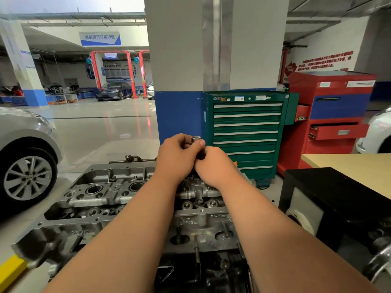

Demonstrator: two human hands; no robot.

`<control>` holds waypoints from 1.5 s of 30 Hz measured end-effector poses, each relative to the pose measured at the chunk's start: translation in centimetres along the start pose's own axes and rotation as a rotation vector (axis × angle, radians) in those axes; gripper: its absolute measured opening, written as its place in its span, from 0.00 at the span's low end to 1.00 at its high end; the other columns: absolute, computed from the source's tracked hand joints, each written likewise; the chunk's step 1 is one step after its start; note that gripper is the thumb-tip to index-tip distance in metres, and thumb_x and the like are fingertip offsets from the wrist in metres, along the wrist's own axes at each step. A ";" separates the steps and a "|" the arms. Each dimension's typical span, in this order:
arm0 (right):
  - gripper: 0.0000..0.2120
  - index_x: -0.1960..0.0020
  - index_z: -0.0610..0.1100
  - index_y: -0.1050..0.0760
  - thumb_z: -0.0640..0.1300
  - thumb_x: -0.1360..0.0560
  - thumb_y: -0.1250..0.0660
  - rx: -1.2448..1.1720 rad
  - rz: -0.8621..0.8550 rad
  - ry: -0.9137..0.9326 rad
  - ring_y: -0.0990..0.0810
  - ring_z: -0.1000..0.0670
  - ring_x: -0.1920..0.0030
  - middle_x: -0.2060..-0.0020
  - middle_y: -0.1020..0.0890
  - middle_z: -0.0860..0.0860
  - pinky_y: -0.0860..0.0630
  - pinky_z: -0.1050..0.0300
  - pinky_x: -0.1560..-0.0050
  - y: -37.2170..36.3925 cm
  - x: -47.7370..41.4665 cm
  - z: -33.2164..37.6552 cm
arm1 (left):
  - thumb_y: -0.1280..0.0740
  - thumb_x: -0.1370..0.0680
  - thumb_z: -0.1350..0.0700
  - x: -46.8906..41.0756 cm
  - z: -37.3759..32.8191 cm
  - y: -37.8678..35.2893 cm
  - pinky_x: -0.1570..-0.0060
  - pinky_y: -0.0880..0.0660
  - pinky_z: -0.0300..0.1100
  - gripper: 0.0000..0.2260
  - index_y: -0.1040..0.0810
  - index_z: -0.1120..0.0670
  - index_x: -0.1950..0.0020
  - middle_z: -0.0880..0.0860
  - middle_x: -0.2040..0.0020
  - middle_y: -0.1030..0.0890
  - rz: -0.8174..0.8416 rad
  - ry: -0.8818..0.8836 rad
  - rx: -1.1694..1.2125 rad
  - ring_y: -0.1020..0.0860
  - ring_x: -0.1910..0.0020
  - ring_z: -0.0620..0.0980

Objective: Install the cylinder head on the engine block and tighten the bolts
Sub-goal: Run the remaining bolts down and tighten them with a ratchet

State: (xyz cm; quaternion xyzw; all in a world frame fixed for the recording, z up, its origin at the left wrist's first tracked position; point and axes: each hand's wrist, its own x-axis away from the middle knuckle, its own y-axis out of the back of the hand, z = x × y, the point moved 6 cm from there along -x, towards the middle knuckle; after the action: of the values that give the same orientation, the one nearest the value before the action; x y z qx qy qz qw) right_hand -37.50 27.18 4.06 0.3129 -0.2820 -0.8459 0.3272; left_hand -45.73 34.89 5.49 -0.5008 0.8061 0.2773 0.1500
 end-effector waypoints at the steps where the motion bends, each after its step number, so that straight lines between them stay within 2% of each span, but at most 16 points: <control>1: 0.08 0.56 0.46 0.21 0.45 0.24 0.39 -0.014 0.031 0.012 0.24 0.46 0.66 0.67 0.20 0.49 0.34 0.59 0.71 0.0 0.0 0.0 | 0.30 0.25 0.50 0.0 0.0 -0.1 0.50 0.22 0.46 0.06 0.18 0.51 0.56 0.46 0.60 0.16 0.031 -0.009 0.003 0.18 0.56 0.46; 6: 0.13 0.69 0.46 0.31 0.40 0.26 0.37 0.040 -0.021 -0.022 0.31 0.50 0.72 0.73 0.27 0.51 0.42 0.60 0.75 0.5 -0.1 -0.3 | 0.33 0.23 0.49 0.1 0.0 -1.1 0.46 0.23 0.47 0.05 0.23 0.47 0.50 0.46 0.53 0.18 0.096 0.038 0.060 0.20 0.52 0.45; 8: 0.12 0.68 0.45 0.32 0.39 0.27 0.38 0.056 -0.067 -0.058 0.30 0.49 0.71 0.72 0.27 0.51 0.42 0.61 0.75 0.4 -0.2 -0.4 | 0.29 0.27 0.45 0.1 0.1 -1.0 0.52 0.24 0.43 0.10 0.25 0.49 0.53 0.46 0.56 0.19 0.058 0.045 0.011 0.21 0.56 0.45; 10: 0.09 0.66 0.44 0.29 0.40 0.27 0.37 0.065 -0.093 -0.067 0.30 0.51 0.71 0.71 0.27 0.51 0.43 0.61 0.75 0.4 -0.2 -0.4 | 0.26 0.29 0.46 0.0 0.1 -0.4 0.57 0.25 0.45 0.13 0.24 0.53 0.58 0.50 0.60 0.19 0.011 0.035 0.001 0.21 0.60 0.49; 16: 0.09 0.63 0.46 0.25 0.46 0.25 0.39 -0.018 0.061 0.011 0.27 0.48 0.69 0.71 0.22 0.51 0.37 0.58 0.72 0.0 0.2 -0.2 | 0.32 0.23 0.51 0.1 -0.1 -0.2 0.46 0.23 0.51 0.07 0.18 0.52 0.56 0.49 0.58 0.16 0.092 -0.024 0.014 0.18 0.54 0.48; 19: 0.13 0.69 0.47 0.30 0.42 0.26 0.37 0.004 0.025 0.029 0.30 0.48 0.70 0.73 0.26 0.51 0.39 0.58 0.73 0.2 0.0 -0.2 | 0.34 0.22 0.50 0.2 0.0 -0.7 0.42 0.24 0.50 0.05 0.21 0.48 0.48 0.47 0.52 0.17 0.109 0.033 0.081 0.20 0.49 0.46; 21: 0.12 0.68 0.47 0.31 0.39 0.26 0.38 0.098 -0.026 -0.006 0.30 0.49 0.70 0.72 0.28 0.52 0.41 0.59 0.74 0.3 -0.2 -0.3 | 0.31 0.25 0.46 0.2 0.0 -1.0 0.46 0.24 0.44 0.09 0.24 0.48 0.49 0.45 0.53 0.19 0.090 0.041 0.065 0.21 0.52 0.43; 24: 0.09 0.66 0.46 0.30 0.39 0.27 0.39 0.100 -0.040 -0.032 0.29 0.51 0.70 0.70 0.26 0.51 0.40 0.60 0.75 0.0 -0.4 -0.3 | 0.27 0.28 0.46 0.0 -0.1 -0.5 0.56 0.25 0.41 0.10 0.23 0.51 0.56 0.46 0.59 0.19 0.022 0.004 0.003 0.21 0.58 0.46; 26: 0.07 0.63 0.46 0.26 0.42 0.27 0.38 0.054 0.008 0.001 0.29 0.52 0.71 0.71 0.24 0.51 0.40 0.60 0.74 -0.1 -0.3 -0.1 | 0.28 0.26 0.50 -0.2 -0.1 -0.2 0.53 0.23 0.44 0.05 0.20 0.50 0.56 0.47 0.60 0.18 0.033 -0.012 0.033 0.19 0.56 0.47; 27: 0.08 0.63 0.46 0.25 0.44 0.26 0.38 0.027 0.036 0.021 0.29 0.53 0.72 0.71 0.24 0.52 0.40 0.60 0.74 -0.1 -0.1 -0.1 | 0.29 0.25 0.51 -0.2 -0.1 -0.2 0.48 0.22 0.45 0.03 0.18 0.49 0.54 0.46 0.58 0.17 0.061 -0.015 0.052 0.19 0.54 0.45; 30: 0.12 0.67 0.46 0.27 0.45 0.25 0.36 -0.052 0.051 0.039 0.30 0.51 0.72 0.73 0.25 0.52 0.39 0.59 0.74 0.2 -0.1 -0.3 | 0.32 0.23 0.50 0.0 0.2 -0.7 0.39 0.26 0.45 0.16 0.24 0.49 0.35 0.45 0.49 0.17 0.129 0.027 0.092 0.21 0.45 0.44; 31: 0.13 0.68 0.46 0.28 0.45 0.25 0.35 -0.042 0.024 0.026 0.31 0.51 0.72 0.74 0.26 0.51 0.39 0.59 0.74 0.3 -0.2 -0.4 | 0.33 0.23 0.49 0.0 0.3 -0.8 0.39 0.27 0.46 0.18 0.26 0.49 0.33 0.46 0.50 0.17 0.135 0.050 0.102 0.21 0.44 0.44; 36: 0.07 0.63 0.43 0.26 0.42 0.27 0.36 0.026 -0.045 -0.046 0.29 0.50 0.71 0.70 0.24 0.49 0.39 0.60 0.74 0.2 -0.6 -0.6 | 0.26 0.29 0.47 -0.2 0.4 -0.6 0.54 0.23 0.43 0.10 0.23 0.50 0.57 0.48 0.59 0.18 0.061 0.039 0.039 0.19 0.57 0.48; 40: 0.08 0.59 0.44 0.21 0.46 0.25 0.36 -0.126 0.058 0.017 0.30 0.57 0.78 0.75 0.25 0.52 0.37 0.65 0.78 -0.1 -0.3 -0.7 | 0.26 0.28 0.52 -0.4 0.4 0.1 0.55 0.23 0.41 0.03 0.19 0.46 0.61 0.47 0.62 0.16 0.025 0.002 0.089 0.18 0.59 0.45; 42: 0.08 0.59 0.43 0.20 0.44 0.25 0.35 -0.165 0.080 0.024 0.33 0.57 0.79 0.77 0.27 0.53 0.37 0.65 0.78 0.0 -0.3 -0.8 | 0.27 0.27 0.53 -0.4 0.5 0.0 0.49 0.23 0.41 0.03 0.18 0.44 0.56 0.46 0.59 0.16 0.065 0.010 0.125 0.18 0.55 0.43; 45: 0.09 0.64 0.41 0.23 0.45 0.26 0.32 -0.133 0.009 0.008 0.31 0.50 0.72 0.73 0.25 0.49 0.34 0.57 0.69 0.2 -0.5 -0.9 | 0.29 0.24 0.51 -0.3 0.8 -0.5 0.43 0.25 0.42 0.16 0.23 0.48 0.37 0.45 0.56 0.17 0.128 0.063 0.163 0.19 0.50 0.42</control>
State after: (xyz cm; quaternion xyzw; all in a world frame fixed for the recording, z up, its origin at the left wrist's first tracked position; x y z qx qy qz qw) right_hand -36.46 27.17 3.82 0.2926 -0.2250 -0.8600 0.3523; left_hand -45.20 35.49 4.86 -0.4429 0.8606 0.2041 0.1466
